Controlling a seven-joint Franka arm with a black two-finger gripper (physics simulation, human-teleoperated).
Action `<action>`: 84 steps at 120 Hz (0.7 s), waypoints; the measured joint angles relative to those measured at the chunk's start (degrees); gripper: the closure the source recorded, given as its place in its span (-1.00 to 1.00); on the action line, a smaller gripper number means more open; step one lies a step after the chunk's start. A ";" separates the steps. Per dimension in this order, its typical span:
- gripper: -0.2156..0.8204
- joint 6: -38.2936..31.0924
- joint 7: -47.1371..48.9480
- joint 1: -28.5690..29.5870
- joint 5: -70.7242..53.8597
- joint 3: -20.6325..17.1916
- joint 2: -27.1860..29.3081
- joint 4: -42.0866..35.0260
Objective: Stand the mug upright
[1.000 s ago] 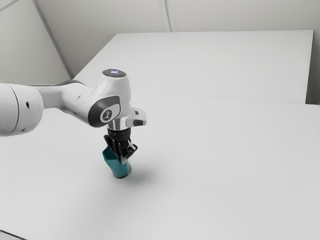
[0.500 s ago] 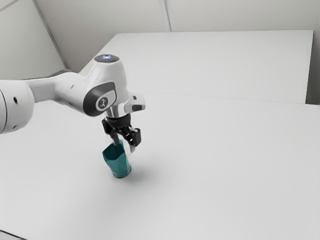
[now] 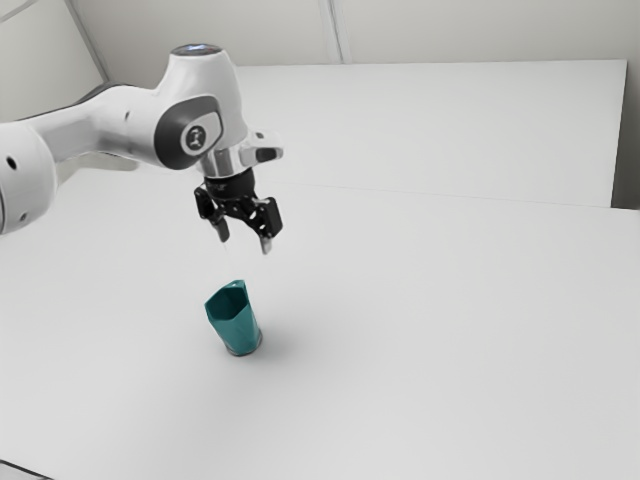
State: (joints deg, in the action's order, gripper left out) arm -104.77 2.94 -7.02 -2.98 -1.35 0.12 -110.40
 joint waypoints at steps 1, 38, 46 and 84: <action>-0.51 0.23 -0.02 0.08 0.10 0.00 -0.04 0.27; -0.53 7.14 -0.82 2.83 1.46 0.29 -2.58 10.85; -0.54 7.96 -0.88 2.98 1.48 0.61 -2.87 12.73; -0.54 13.64 -1.28 2.59 1.04 2.03 -6.13 24.67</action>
State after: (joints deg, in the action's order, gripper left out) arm -91.14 1.66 -4.43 -1.94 0.68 -6.01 -85.72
